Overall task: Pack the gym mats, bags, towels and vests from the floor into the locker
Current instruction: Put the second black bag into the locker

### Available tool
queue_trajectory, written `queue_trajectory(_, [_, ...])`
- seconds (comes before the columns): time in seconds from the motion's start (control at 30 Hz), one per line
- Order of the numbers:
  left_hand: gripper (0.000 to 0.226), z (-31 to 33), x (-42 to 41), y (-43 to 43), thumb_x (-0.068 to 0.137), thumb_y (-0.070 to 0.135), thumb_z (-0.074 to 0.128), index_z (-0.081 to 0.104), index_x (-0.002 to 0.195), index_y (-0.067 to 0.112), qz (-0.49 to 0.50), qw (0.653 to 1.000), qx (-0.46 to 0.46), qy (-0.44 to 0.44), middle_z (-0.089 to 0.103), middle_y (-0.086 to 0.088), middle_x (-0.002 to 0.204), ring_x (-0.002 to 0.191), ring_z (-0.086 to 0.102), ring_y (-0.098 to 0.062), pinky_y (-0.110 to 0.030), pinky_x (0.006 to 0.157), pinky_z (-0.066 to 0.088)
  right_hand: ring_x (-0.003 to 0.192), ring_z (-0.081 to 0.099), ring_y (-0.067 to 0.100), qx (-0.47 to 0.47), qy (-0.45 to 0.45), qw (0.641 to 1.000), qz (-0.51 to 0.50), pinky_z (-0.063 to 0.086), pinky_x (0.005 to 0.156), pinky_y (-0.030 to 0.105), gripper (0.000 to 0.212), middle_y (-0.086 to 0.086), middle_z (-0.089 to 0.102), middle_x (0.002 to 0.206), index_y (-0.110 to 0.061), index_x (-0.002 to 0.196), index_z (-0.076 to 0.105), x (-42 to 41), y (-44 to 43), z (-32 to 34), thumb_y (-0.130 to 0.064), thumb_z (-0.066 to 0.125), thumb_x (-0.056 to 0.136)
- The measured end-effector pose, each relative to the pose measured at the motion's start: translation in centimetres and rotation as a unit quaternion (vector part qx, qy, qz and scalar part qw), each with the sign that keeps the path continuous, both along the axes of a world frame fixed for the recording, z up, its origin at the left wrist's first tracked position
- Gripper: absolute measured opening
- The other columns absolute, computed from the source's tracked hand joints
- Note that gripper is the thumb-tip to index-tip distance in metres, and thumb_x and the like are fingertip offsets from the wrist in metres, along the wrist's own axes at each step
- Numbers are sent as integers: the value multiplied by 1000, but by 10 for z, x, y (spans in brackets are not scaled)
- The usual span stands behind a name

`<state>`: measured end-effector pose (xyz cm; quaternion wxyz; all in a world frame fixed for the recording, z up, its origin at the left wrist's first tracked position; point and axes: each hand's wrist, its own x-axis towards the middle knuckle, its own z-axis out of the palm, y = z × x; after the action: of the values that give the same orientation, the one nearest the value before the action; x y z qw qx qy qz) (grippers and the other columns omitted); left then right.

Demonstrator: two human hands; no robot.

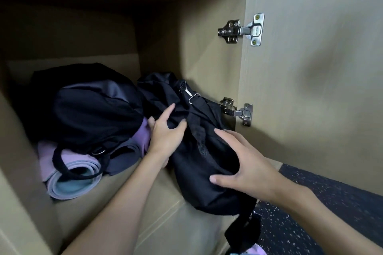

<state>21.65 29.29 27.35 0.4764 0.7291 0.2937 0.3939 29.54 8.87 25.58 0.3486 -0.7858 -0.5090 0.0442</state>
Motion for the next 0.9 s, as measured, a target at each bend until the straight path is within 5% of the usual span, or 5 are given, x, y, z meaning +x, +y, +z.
queue_trajectory(0.13, [67, 3, -9, -17, 84, 67, 61, 33, 144, 60, -44, 998, -21, 37, 20, -9, 162, 148, 27, -21, -41, 121, 21, 141, 32, 3, 1, -104, 994, -41, 41, 103, 28, 75, -30, 14, 157, -46, 149, 29, -9, 22, 0, -41, 67, 84])
queue_trajectory(0.23, [88, -1, -11, -26, 73, 56, 78, 30, 147, 58, -45, 998, -7, 36, 31, -7, 152, 140, 38, -20, -36, 117, 31, 144, 31, 10, -28, -140, 989, -27, 41, 105, 31, 65, -22, 13, 161, -43, 147, 34, -20, 31, 5, -49, 61, 88])
queue_trajectory(0.5, [86, -6, -7, -23, 69, 33, 88, 46, 144, 45, -14, 1000, 8, -6, 36, -8, 150, 136, 42, -16, -34, 117, 34, 150, 7, 11, -155, -153, 976, 25, 23, 119, 33, 122, -22, -24, 159, -44, 155, 1, -25, 1, 5, -78, 71, 61])
queue_trajectory(0.9, [82, -7, -5, -21, 75, 21, 82, 45, 146, 41, -6, 999, 32, 3, 34, -10, 147, 135, 40, -18, -18, 104, 28, 144, 14, 38, -201, -277, 939, 20, 21, 118, 50, 137, 15, -25, 161, -33, 153, -18, -45, 13, -11, -86, 64, 58])
